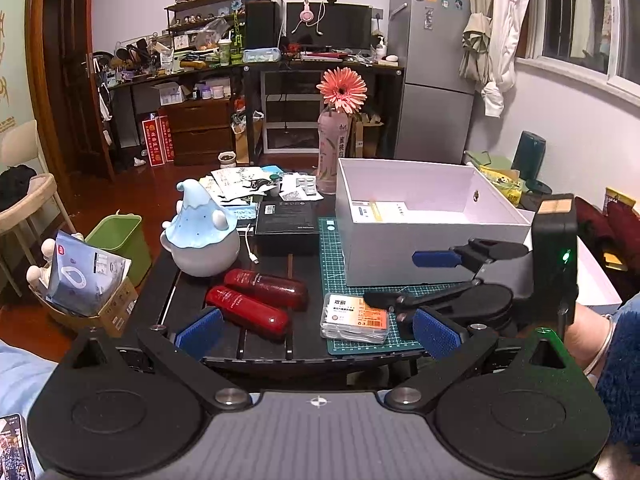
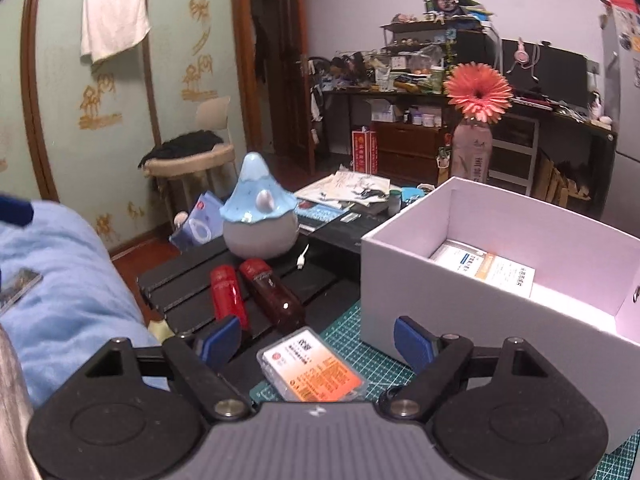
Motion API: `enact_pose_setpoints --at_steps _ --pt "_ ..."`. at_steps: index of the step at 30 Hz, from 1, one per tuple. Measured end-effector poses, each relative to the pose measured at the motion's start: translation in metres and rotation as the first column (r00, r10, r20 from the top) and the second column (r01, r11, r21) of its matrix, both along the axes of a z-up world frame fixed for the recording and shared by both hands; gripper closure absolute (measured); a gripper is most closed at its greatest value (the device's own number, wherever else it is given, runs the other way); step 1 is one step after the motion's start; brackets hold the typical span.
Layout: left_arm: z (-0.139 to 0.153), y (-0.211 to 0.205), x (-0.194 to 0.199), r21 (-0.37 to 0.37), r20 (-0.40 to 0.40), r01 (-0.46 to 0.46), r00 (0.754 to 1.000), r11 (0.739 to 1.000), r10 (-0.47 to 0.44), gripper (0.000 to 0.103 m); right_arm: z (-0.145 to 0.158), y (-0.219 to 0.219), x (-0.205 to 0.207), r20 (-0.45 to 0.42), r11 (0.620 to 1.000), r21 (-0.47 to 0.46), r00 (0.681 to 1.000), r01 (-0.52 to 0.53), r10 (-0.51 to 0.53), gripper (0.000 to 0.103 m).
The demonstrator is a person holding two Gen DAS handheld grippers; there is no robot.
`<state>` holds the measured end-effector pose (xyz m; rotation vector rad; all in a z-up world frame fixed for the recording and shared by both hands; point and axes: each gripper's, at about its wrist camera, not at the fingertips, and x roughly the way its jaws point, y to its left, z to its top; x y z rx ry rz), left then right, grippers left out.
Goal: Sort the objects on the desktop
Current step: 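Lower the right tool over the clear orange-labelled box and close its fingers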
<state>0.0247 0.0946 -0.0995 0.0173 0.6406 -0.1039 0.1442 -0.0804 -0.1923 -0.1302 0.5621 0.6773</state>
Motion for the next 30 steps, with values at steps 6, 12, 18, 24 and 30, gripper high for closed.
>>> enact_pose_setpoints --at_steps 6,12,18,24,30 --pt "0.0 0.001 0.0 -0.009 -0.002 -0.001 1.0 1.0 0.001 0.0 -0.012 0.003 0.003 -0.034 0.999 -0.035 0.999 0.003 -0.004 0.019" --pt "-0.001 0.001 0.002 -0.014 -0.013 0.0 1.0 1.0 0.0 0.0 -0.019 0.003 0.007 -0.053 0.999 -0.046 0.999 0.002 -0.005 0.019" --pt "-0.001 0.0 0.003 -0.012 -0.015 -0.005 1.0 1.0 0.005 0.0 -0.031 0.009 0.012 -0.095 0.997 -0.07 0.995 -0.036 0.029 0.019" --pt "-0.001 0.002 0.005 -0.027 -0.026 -0.012 1.0 1.0 0.011 0.0 -0.041 0.011 0.017 -0.128 0.996 -0.076 0.991 -0.049 0.039 0.019" --pt "-0.002 0.001 0.006 -0.022 -0.034 -0.014 0.999 1.0 0.013 0.0 -0.052 0.014 0.023 -0.138 0.994 -0.095 0.99 -0.055 0.041 0.02"
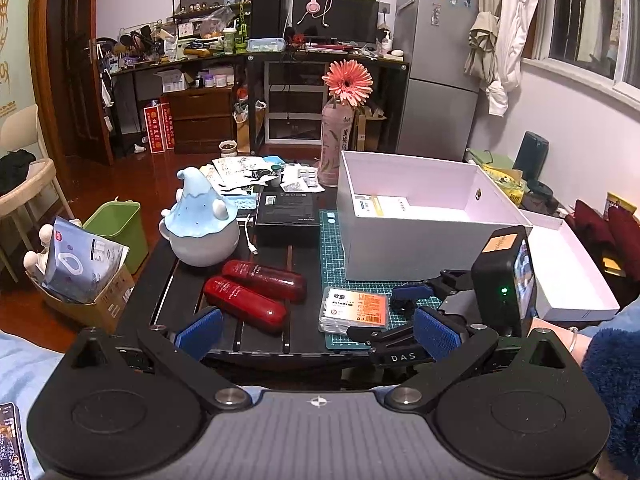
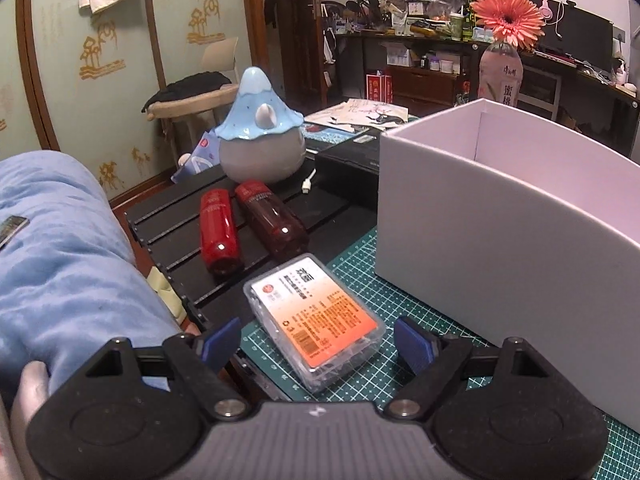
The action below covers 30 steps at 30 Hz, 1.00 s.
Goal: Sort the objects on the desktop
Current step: 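Lower the right tool over the clear orange-labelled box and close its fingers, then lift the clear orange-labelled box with the right tool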
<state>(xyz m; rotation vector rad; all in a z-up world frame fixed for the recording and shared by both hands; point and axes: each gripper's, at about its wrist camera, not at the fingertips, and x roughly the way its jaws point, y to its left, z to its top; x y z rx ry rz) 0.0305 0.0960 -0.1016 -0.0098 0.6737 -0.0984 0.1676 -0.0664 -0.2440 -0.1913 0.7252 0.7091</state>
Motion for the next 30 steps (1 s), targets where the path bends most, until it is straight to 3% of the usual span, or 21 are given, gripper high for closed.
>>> enact_pose_setpoints --at_steps 7,14,17,30 --pt "-0.002 -0.001 0.002 0.004 -0.009 -0.001 1.0 1.0 0.001 0.0 -0.011 0.001 0.006 0.004 1.0 -0.03 1.0 -0.002 0.002 0.027" --pt "-0.003 -0.001 0.004 0.006 -0.021 -0.004 1.0 1.0 0.004 0.0 -0.014 0.007 0.007 0.024 0.999 -0.038 0.999 -0.023 0.024 0.028" --pt "-0.004 -0.001 0.005 0.008 -0.029 -0.007 1.0 1.0 0.007 0.0 -0.014 0.006 0.006 0.022 0.999 -0.045 0.999 -0.026 0.027 0.035" --pt "-0.005 -0.001 0.005 0.016 -0.032 -0.015 0.999 1.0 0.015 0.0 -0.01 0.004 0.003 0.038 0.996 -0.065 0.998 0.059 -0.057 0.039"
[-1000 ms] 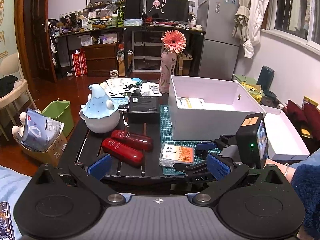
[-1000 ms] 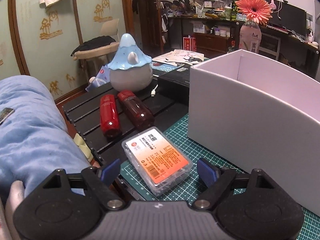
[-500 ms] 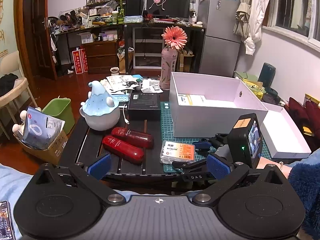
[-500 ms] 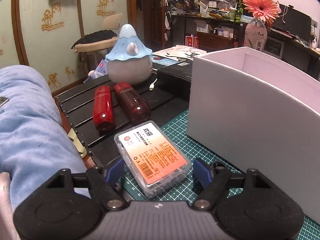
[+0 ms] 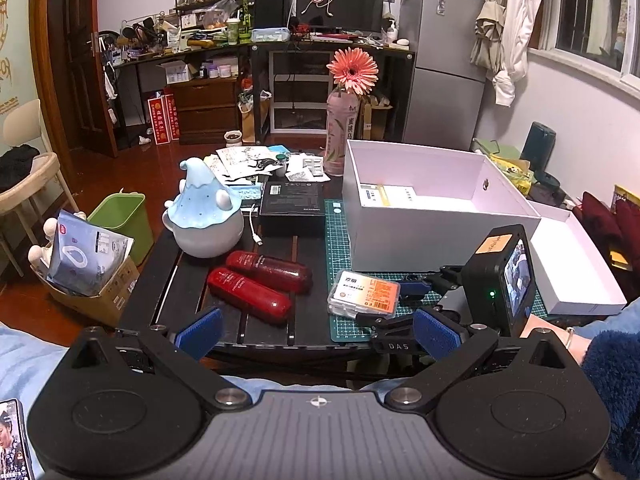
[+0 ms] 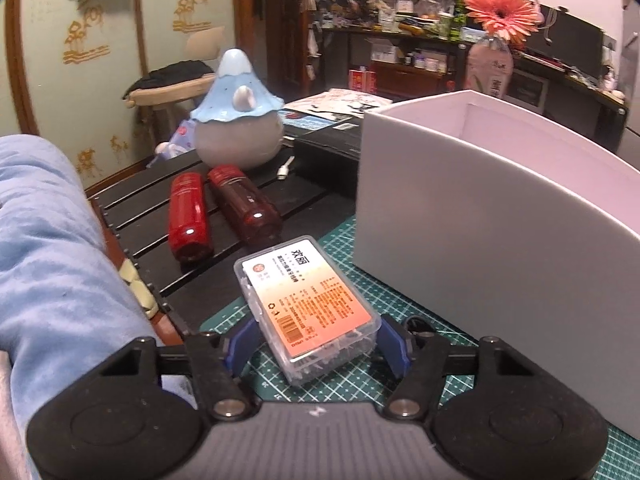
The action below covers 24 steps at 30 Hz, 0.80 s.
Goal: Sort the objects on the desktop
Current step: 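Lift the clear orange-labelled box with the right tool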
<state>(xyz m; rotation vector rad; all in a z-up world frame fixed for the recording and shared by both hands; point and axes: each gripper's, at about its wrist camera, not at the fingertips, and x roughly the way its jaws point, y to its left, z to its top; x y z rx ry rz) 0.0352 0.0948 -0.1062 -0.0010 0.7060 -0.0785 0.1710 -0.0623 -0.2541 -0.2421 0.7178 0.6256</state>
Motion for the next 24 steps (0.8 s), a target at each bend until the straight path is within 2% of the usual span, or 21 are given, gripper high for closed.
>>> enact_pose_setpoints --at_steps 9,13,19,24 --pt "0.0 0.001 0.0 0.002 0.002 -0.005 1.0 1.0 0.005 0.0 0.006 0.008 -0.008 0.002 0.995 -0.053 0.996 0.086 -0.086 0.042" --pt "0.0 0.0 -0.001 0.002 0.003 -0.006 1.0 1.0 0.006 0.0 0.004 0.007 -0.008 -0.029 0.992 -0.056 0.993 0.112 -0.113 0.042" --pt "0.001 0.0 0.0 0.002 0.002 -0.006 1.0 1.0 0.006 0.0 0.006 0.003 -0.01 -0.062 0.997 -0.002 0.995 0.075 -0.075 0.042" --pt "0.001 0.001 0.0 -0.001 -0.001 -0.004 1.0 1.0 0.004 0.0 0.006 0.007 -0.014 -0.046 0.999 -0.015 0.998 0.043 -0.043 0.042"
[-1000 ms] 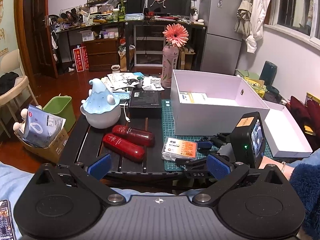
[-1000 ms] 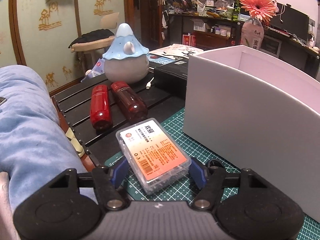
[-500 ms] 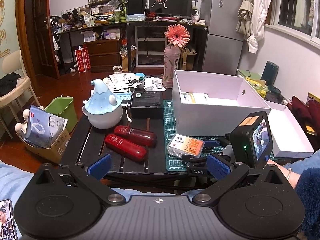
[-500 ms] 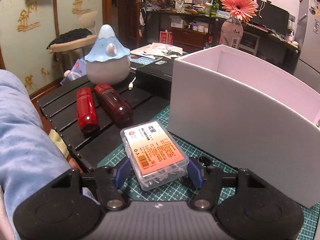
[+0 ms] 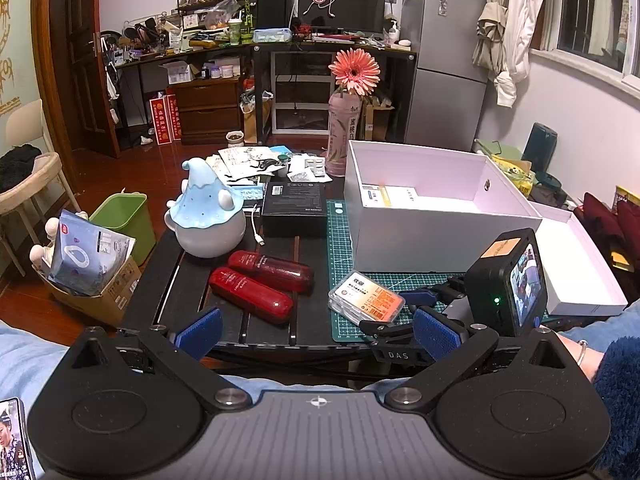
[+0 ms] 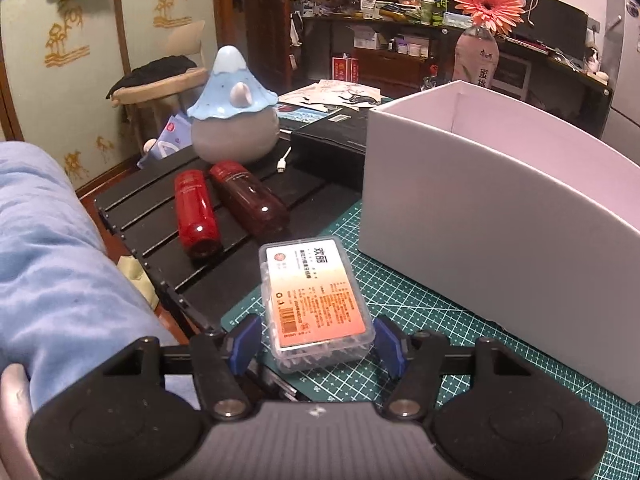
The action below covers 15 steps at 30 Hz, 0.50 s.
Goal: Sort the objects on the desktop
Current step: 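Lift the clear orange-labelled box with the right tool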
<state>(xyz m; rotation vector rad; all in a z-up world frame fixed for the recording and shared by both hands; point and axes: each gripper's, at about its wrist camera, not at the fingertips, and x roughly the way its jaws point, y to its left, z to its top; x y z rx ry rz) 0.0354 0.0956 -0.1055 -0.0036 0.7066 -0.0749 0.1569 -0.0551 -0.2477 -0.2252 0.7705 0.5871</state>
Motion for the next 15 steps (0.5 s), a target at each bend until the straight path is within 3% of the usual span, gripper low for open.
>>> enact_pose_setpoints --at_steps 9,10,15 --pt "0.001 -0.0005 0.001 0.0 -0.003 0.0 1.0 1.0 0.0 0.0 -0.0052 -0.0008 0.0077 -0.012 1.0 0.01 1.0 -0.016 0.016 0.042" --pt "0.001 -0.0004 0.0012 -0.001 -0.004 -0.001 1.0 1.0 0.001 0.0 -0.0053 -0.0005 0.0076 -0.009 1.0 0.007 1.0 -0.017 0.017 0.045" --pt "0.0007 -0.0001 0.0016 -0.004 -0.004 -0.001 1.0 1.0 0.001 0.0 -0.0039 0.0009 0.0045 0.008 0.999 -0.03 1.0 0.014 -0.013 0.046"
